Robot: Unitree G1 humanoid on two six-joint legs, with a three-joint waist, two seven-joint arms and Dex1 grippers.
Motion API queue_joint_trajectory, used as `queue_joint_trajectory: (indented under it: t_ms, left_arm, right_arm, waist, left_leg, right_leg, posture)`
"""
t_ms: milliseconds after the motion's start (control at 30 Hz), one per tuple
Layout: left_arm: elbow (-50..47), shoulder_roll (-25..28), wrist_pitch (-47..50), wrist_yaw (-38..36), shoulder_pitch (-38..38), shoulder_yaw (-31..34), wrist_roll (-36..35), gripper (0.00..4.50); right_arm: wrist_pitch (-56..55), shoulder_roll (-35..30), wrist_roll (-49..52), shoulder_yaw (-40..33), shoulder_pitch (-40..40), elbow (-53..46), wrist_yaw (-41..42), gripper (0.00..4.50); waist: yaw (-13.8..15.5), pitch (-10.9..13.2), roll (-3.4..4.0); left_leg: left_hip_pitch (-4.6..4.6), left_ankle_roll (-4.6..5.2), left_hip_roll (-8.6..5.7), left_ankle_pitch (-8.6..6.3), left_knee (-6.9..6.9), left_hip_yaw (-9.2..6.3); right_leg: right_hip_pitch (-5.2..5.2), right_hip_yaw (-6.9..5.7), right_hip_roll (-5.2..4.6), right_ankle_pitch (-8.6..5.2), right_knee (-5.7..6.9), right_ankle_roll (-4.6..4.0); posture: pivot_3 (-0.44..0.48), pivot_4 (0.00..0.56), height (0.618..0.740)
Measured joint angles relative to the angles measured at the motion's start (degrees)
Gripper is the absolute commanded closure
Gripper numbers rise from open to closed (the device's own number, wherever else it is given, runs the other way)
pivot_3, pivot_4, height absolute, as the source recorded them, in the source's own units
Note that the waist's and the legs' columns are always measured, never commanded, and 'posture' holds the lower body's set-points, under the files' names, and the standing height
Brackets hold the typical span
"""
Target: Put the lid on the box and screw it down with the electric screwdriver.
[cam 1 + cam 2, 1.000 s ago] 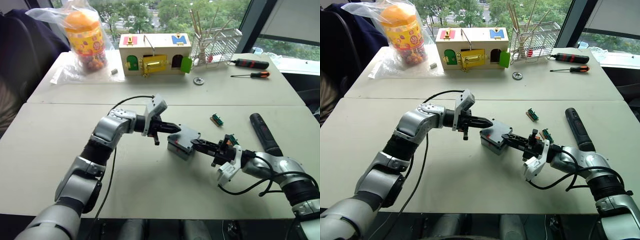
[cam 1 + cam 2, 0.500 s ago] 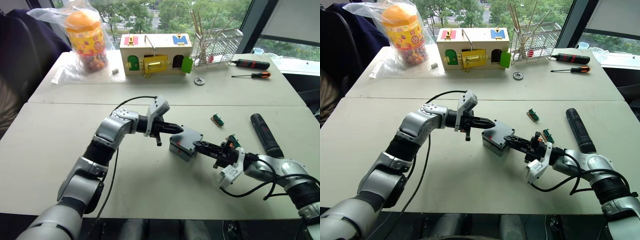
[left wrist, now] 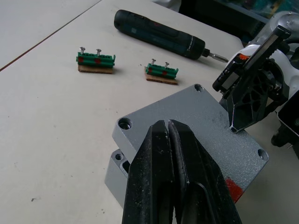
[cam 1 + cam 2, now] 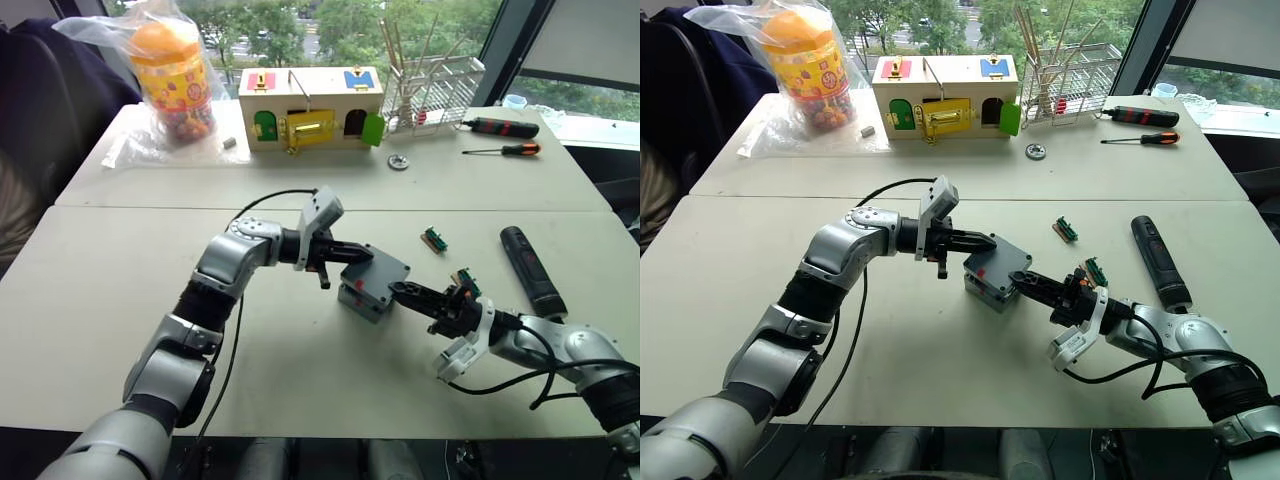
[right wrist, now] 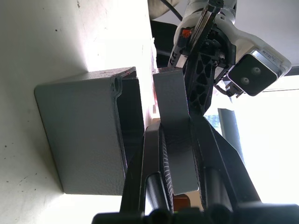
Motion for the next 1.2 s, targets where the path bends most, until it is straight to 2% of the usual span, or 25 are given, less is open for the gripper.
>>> queue_joint_trajectory:
  t_ms: [333, 833, 900, 967, 1100, 1167, 1200]
  left_arm:
    - [0.02, 0.07, -1.73, -0.81, 0.45, -1.93, 2.42, 4.45]
    - [0.0, 0.12, -9.85, -0.89, 1.43, -5.53, 8.27, 4.45]
    - [-0.04, 0.13, -10.97, -0.66, 1.44, -6.02, 9.2, 4.5]
    - [-0.06, 0.12, -11.76, -0.45, 1.83, -6.64, 10.07, 4.5]
    - [0.1, 0.16, -13.38, 0.15, 2.7, -8.07, 12.02, 4.5]
    - [-0.01, 0.17, -13.75, 0.15, 2.88, -8.58, 12.45, 4.5]
    - [0.01, 0.17, -14.04, 0.22, 3.03, -8.65, 12.62, 4.5]
  right_arm:
    - [-0.25, -0.06, 1.19, 1.66, 0.33, 1.24, 0.98, 4.4]
    - [-2.03, -0.05, 6.45, 3.98, -1.64, 4.68, 4.42, 4.4]
    - [-2.05, -0.05, 6.94, 4.07, -1.53, 4.75, 4.78, 3.39]
    - [-2.1, -0.16, 7.87, 4.03, -1.13, 5.07, 5.54, 2.71]
    - [-2.01, -1.3, 8.96, 3.11, -0.2, 4.04, 5.53, 0.82]
    - [-1.86, -2.05, 9.02, 2.07, 0.85, 2.93, 5.4, 0.08]
    - [-1.74, -2.47, 9.19, 1.61, 1.46, 2.31, 5.36, 0.03]
  waist:
    - [-0.04, 0.0, 0.0]
    - [0.06, -0.09, 0.05]
    - [0.12, -0.14, 0.06]
    - [0.15, -0.17, 0.06]
    - [0.28, -0.55, 0.1]
    - [0.34, -0.81, 0.12]
    - [0.34, -0.91, 0.12]
  left_leg:
    - [0.0, 0.0, 0.0, 0.0, -0.01, 0.0]
    - [0.1, 0.0, 0.0, 0.0, -0.03, -0.03]
    - [0.19, 0.0, 0.0, 0.0, -0.03, -0.04]
    - [0.45, 0.0, -0.02, 0.0, -0.12, -0.09]
    - [1.94, 0.0, 0.1, 0.01, -0.98, -0.07]
    - [2.04, 0.0, 0.11, 0.01, -1.02, -0.08]
    - [2.04, 0.0, 0.11, 0.01, -1.01, -0.08]
  right_leg:
    - [0.0, 0.0, 0.0, 0.0, -0.01, 0.0]
    - [0.21, 0.0, 0.0, 0.0, -0.06, 0.0]
    - [0.32, 0.0, 0.0, 0.0, -0.07, 0.0]
    - [0.65, 0.0, 0.01, 0.0, -0.29, 0.0]
    - [2.24, 0.0, 0.1, -0.09, -1.96, 0.14]
    - [2.34, 0.01, 0.11, -0.1, -1.98, 0.15]
    - [2.33, 0.01, 0.11, -0.1, -1.99, 0.15]
  posture:
    - [0.0, 0.15, 0.74]
    - [0.0, 0.15, 0.74]
    - [0.0, 0.15, 0.74]
    - [0.0, 0.15, 0.74]
    - [0.0, 0.15, 0.74]
    - [0.0, 0.15, 0.74]
    - [0.0, 0.15, 0.74]
